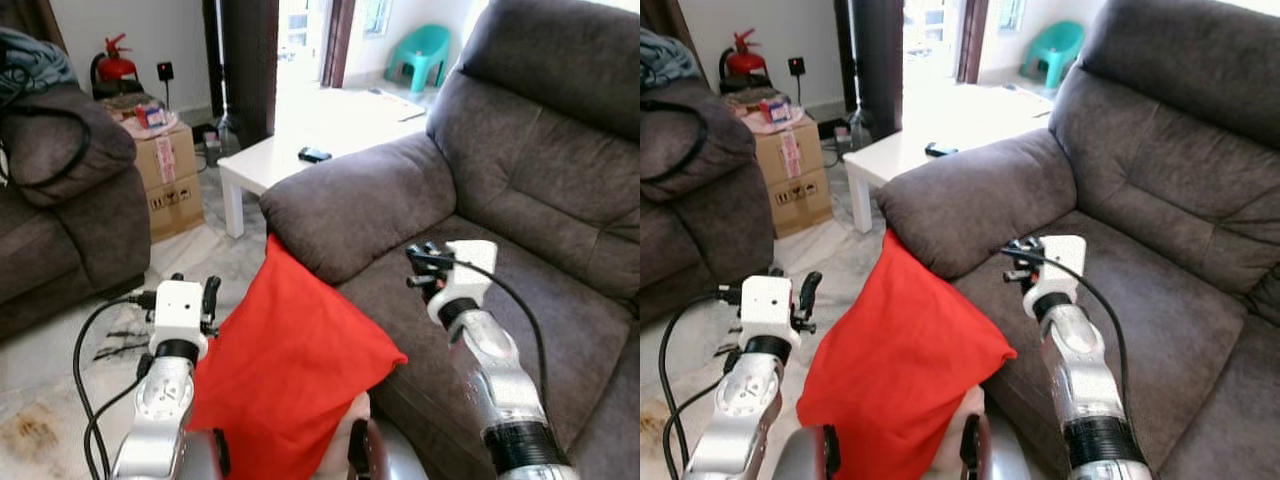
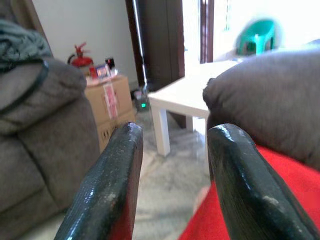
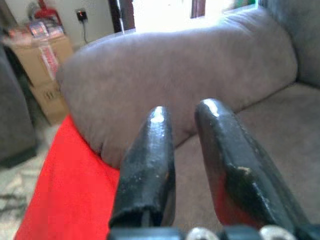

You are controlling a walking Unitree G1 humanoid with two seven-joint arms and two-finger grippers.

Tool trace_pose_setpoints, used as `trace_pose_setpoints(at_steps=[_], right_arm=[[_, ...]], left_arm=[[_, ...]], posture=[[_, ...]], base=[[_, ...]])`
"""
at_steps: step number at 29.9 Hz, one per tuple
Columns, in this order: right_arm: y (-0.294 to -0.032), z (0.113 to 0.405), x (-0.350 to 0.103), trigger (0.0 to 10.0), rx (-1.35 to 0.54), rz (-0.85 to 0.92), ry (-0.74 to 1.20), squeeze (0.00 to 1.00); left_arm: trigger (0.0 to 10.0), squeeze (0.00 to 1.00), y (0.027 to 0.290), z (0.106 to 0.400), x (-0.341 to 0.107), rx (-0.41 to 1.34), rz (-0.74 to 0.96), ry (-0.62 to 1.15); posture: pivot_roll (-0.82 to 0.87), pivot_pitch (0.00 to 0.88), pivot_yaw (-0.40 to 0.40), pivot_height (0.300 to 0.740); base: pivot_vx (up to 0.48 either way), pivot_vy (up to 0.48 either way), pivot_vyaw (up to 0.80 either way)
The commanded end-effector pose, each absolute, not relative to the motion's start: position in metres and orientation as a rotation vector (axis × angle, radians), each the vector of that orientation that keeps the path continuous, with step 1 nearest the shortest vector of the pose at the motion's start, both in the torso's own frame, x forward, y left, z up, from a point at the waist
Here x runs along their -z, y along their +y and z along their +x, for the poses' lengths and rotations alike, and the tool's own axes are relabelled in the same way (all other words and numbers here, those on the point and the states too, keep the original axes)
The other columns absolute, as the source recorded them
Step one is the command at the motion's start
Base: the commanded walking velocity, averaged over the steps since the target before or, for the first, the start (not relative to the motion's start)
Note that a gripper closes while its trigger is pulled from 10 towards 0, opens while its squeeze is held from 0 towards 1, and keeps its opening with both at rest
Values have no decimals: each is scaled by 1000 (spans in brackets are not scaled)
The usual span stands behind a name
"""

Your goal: Move the pillow to the sofa from floor

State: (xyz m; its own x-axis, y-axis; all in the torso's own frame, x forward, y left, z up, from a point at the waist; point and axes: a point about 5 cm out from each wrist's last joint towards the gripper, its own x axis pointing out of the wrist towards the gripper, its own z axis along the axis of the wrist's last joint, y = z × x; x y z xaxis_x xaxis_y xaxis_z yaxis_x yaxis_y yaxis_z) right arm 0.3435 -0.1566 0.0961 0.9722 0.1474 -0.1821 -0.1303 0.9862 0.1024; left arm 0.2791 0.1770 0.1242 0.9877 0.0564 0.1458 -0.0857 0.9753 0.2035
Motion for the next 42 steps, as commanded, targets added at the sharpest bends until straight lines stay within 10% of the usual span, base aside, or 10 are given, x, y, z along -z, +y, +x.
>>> trace_pose_setpoints(at_steps=[1, 16, 42], right_arm=[[-160, 353, -99, 10000, -116, 68, 215, 0], [-145, 384, -114, 10000, -147, 49, 299, 0], [-181, 301, 5, 10000, 201, 416, 759, 0]], left_arm=[[10000, 0, 174, 280, -129, -71, 228, -155], [10000, 0, 208, 201, -26, -242, 212, 238], [10000, 0, 197, 184, -67, -269, 196, 138]], posture=[[76, 0, -158, 572], [110, 0, -213, 572], [157, 115, -235, 572]], base=[[0, 0, 0], [0, 0, 0], [0, 0, 0]])
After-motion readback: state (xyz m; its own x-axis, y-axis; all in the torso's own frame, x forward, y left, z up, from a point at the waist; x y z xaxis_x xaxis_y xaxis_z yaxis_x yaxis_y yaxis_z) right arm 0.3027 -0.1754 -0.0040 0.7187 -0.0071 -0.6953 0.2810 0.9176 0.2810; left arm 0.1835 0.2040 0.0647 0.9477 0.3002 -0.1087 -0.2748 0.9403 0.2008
